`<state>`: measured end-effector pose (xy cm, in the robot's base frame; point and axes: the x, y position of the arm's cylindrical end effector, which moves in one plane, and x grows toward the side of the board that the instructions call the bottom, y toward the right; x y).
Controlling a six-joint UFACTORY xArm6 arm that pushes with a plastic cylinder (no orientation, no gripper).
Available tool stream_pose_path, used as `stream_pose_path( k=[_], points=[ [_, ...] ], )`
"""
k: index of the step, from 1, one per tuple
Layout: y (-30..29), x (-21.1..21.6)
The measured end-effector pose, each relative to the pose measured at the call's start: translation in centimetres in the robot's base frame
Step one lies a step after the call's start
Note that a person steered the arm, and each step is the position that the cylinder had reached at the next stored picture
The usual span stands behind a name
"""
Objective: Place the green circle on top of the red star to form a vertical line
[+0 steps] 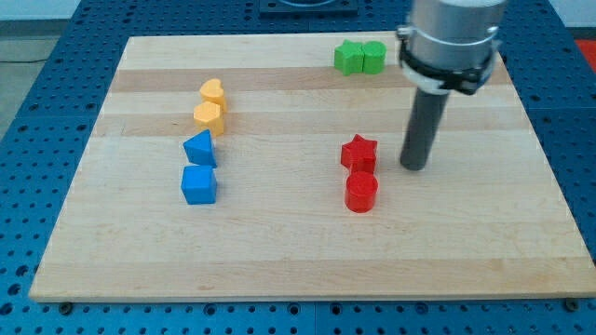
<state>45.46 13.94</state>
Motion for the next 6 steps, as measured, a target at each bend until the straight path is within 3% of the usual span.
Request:
stream_pose_path(
  k=[2,4,5,6],
  points=[
    [6.0,-11.1],
    [3.5,-24.1],
    [-2.0,-24.0],
    [-4.3,-21.0]
  ],
)
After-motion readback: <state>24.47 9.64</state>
